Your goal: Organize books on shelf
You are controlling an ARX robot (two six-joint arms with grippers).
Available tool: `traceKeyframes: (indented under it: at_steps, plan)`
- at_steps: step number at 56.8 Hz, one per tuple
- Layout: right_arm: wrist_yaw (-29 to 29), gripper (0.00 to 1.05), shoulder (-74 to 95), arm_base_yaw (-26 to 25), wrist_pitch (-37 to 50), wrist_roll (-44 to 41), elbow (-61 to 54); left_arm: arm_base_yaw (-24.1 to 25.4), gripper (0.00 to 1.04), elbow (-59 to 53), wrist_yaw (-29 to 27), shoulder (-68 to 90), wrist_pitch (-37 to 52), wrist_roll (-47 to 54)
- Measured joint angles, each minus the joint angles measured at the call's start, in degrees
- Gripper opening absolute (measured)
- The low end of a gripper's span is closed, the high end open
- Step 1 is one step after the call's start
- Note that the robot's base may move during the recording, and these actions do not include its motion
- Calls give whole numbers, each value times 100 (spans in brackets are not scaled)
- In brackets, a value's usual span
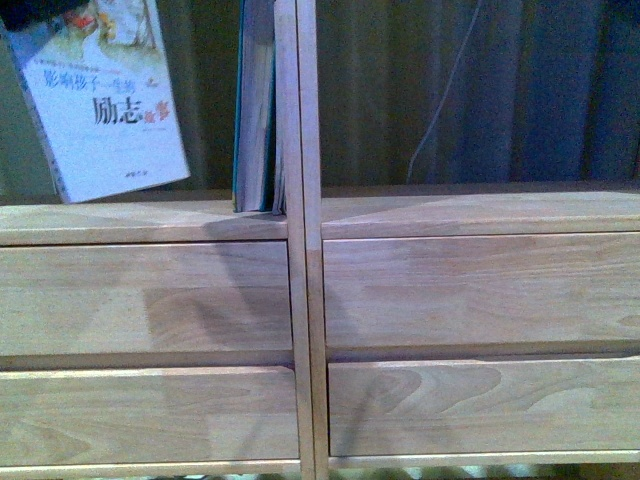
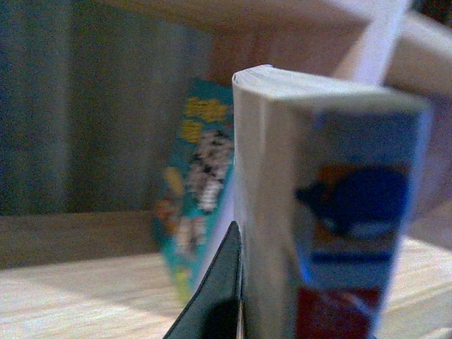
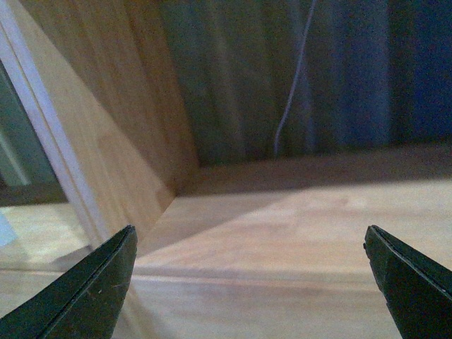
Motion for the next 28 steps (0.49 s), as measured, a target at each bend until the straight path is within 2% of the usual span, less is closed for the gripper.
traceKeyframes:
  at_steps: [4, 7, 10, 14, 19, 23, 28]
  plan:
    - [109, 97, -391, -9, -37, -472, -114, 31, 7, 85, -286, 133, 203, 669]
    - [811, 86, -938, 85, -1274, -645, -181, 33, 7, 273, -466, 210, 302, 1095]
    - [975, 76, -1366, 105, -1860, -739, -568, 2, 7, 457, -592, 286, 380, 1410]
    - [1023, 62, -1679, 105, -1786, -793, -1198, -52, 7, 693, -662, 402, 378, 1755]
    - [1051, 50, -1847, 105, -1613, -822, -1681, -142, 7, 935, -699, 577, 326, 2026]
    - [1036, 32, -2138, 111, -1401, -863, -2221, -232, 7, 1285, -761, 907, 203, 2225]
    - [1040, 17, -2398, 111, -1248, -868, -2588, -260, 7, 1646, -859, 1255, 162, 2321]
